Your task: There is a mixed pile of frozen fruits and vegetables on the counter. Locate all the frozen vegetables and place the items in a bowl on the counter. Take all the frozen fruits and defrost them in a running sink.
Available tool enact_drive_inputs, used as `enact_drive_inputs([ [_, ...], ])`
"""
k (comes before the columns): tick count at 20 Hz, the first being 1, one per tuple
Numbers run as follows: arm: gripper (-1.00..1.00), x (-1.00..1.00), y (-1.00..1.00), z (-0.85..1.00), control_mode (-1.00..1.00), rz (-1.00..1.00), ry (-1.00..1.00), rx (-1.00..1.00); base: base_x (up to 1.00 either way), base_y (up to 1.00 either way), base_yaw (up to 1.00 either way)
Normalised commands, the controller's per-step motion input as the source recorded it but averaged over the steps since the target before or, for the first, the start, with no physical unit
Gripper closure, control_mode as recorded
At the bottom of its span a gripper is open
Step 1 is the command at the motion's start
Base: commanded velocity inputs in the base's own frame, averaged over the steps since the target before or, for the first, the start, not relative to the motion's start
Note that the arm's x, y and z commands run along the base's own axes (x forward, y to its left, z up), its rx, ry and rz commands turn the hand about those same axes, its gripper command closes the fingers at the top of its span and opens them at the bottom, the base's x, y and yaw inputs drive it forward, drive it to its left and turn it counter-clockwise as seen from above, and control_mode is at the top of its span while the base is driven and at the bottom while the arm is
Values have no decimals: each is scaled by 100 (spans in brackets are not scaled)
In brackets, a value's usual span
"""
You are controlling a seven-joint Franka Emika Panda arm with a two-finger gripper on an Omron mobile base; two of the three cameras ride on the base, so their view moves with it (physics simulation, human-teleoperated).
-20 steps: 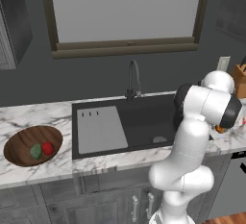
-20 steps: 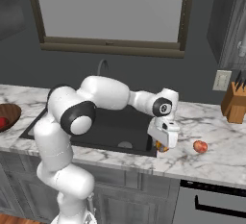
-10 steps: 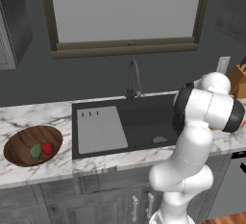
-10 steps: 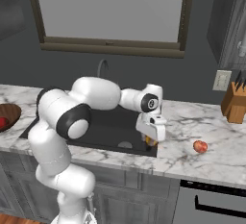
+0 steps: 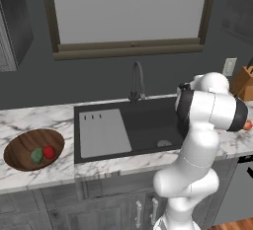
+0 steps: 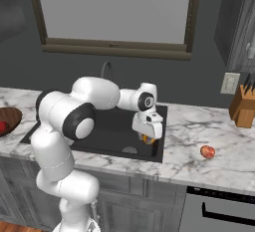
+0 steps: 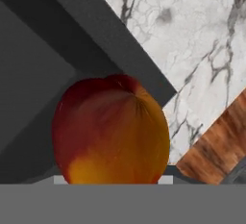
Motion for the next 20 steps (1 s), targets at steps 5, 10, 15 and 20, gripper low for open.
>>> enact_drive_inputs([
  [5, 100, 43, 28, -9, -100, 7, 2, 0, 0, 0, 0],
  [10, 100, 42, 33, -13, -100, 6, 0, 0, 0, 0, 0],
  [15, 100, 37, 23, -18, -100, 4, 0, 3, 0, 0, 0],
  [20, 100, 35, 4, -32, -100, 2, 0, 6, 0, 0, 0],
])
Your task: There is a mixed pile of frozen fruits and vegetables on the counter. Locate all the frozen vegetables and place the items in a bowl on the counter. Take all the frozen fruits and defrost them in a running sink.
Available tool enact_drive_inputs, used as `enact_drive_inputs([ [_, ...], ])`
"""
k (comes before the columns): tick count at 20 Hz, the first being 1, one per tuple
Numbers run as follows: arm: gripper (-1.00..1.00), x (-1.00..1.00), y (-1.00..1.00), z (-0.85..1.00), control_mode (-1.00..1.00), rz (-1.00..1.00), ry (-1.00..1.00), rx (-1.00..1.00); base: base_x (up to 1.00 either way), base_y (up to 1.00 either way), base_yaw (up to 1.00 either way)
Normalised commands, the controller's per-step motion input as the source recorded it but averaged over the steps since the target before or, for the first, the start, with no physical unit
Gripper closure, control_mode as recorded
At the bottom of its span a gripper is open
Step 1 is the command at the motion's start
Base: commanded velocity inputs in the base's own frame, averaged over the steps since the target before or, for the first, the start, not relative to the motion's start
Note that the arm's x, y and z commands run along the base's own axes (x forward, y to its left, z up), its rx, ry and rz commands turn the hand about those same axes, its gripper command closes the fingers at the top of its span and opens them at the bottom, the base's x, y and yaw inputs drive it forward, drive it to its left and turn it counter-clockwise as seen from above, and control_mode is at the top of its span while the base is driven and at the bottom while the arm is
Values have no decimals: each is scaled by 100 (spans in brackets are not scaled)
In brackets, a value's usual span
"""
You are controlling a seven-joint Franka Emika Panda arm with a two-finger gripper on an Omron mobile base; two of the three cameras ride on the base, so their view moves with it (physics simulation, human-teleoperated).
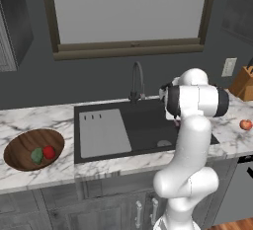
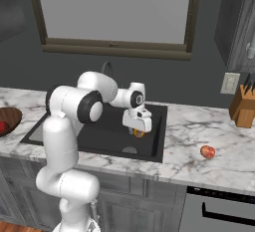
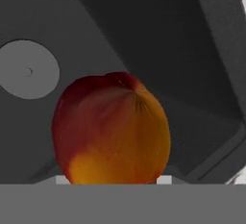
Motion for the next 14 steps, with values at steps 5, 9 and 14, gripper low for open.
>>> enact_drive_inputs([
  [5, 100, 35, 2, -22, -100, 0, -2, 4, 0, 0, 0],
  [9, 100, 31, 16, -20, -100, 3, 0, 0, 0, 0, 0],
  [14, 100, 32, 10, -27, -100, 3, -2, 0, 0, 0, 0],
])
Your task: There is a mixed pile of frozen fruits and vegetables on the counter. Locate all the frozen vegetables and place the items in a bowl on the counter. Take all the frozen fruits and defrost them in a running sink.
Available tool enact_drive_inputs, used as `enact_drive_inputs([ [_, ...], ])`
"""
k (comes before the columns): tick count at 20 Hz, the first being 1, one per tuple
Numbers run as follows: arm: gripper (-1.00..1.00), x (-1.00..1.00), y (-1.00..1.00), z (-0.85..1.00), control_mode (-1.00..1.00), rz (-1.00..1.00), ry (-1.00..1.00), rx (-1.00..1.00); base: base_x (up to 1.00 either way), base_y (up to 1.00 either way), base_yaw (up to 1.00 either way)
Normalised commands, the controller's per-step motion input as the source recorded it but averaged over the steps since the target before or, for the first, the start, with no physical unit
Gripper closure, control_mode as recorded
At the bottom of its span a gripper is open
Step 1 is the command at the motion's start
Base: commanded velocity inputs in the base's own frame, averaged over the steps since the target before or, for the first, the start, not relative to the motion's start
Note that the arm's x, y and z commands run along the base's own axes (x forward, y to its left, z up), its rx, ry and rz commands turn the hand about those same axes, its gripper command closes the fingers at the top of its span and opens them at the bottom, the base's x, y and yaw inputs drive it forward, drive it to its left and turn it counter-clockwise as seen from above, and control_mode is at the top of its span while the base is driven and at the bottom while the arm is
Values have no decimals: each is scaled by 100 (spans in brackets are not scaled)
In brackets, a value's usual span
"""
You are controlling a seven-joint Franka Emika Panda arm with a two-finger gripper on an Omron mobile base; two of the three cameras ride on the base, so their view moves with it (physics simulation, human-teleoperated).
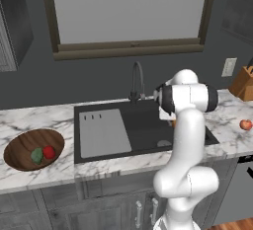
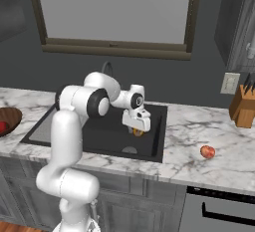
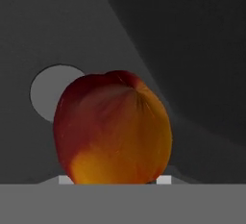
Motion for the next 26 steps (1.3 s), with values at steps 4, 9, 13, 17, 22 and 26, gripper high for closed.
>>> enact_drive_inputs([
  [4, 100, 18, 0, -35, -100, 3, -4, 1, 0, 0, 0],
  [9, 100, 12, -2, -35, -100, 5, -7, 1, 0, 0, 0],
  [13, 100, 13, 0, -32, -100, 8, -11, 0, 0, 0, 0],
  [17, 100, 12, 0, -37, -100, 8, -11, 0, 0, 0, 0],
  [22, 100, 16, -2, -32, -100, 7, -6, 2, 0, 0, 0],
  [26, 100, 17, -1, -13, -100, 6, -3, 3, 0, 0, 0],
])
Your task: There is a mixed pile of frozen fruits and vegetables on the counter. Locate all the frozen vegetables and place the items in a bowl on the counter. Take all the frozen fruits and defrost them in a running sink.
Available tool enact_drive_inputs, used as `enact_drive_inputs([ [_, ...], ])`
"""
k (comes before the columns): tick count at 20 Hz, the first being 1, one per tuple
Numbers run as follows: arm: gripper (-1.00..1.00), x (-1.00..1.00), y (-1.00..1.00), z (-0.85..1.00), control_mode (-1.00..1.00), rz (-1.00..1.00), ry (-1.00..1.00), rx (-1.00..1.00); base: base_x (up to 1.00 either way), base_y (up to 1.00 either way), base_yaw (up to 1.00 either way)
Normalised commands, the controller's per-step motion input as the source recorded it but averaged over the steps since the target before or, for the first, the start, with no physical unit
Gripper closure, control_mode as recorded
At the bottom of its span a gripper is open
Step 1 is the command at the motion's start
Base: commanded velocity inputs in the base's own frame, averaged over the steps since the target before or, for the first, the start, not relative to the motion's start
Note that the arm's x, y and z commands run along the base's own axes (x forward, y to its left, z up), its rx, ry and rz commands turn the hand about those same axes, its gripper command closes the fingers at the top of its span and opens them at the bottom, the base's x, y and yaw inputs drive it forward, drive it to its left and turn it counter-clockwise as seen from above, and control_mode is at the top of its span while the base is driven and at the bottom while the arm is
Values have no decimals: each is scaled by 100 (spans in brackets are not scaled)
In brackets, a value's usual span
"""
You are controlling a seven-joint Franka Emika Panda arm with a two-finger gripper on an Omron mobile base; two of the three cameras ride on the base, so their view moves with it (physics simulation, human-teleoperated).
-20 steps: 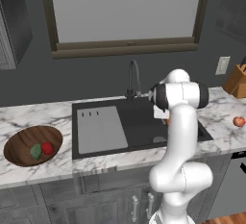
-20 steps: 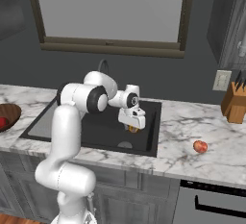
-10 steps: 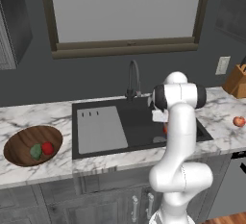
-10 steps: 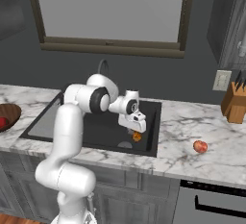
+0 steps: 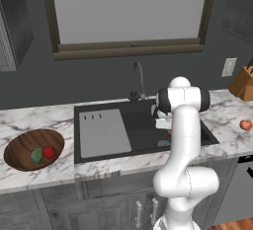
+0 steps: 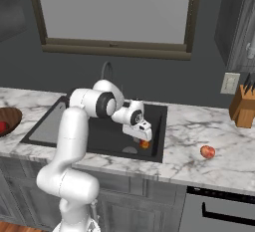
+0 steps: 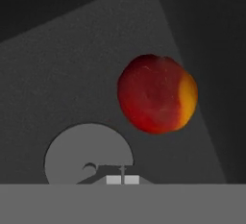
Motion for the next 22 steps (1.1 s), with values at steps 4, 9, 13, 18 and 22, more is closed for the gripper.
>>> enact_drive_inputs([
  [4, -100, 8, 6, -1, -100, 6, 0, 0, 0, 0, 0],
  [9, -100, -2, 23, 19, -100, 7, 0, -9, 0, 0, 0],
  [13, -100, -6, 2, 34, -100, 3, 2, -7, 0, 0, 0],
  [18, -100, -18, -10, 30, -100, 0, 1, -1, 0, 0, 0],
  [22, -100, -17, -12, 35, -100, 0, 0, 1, 0, 0, 0],
])
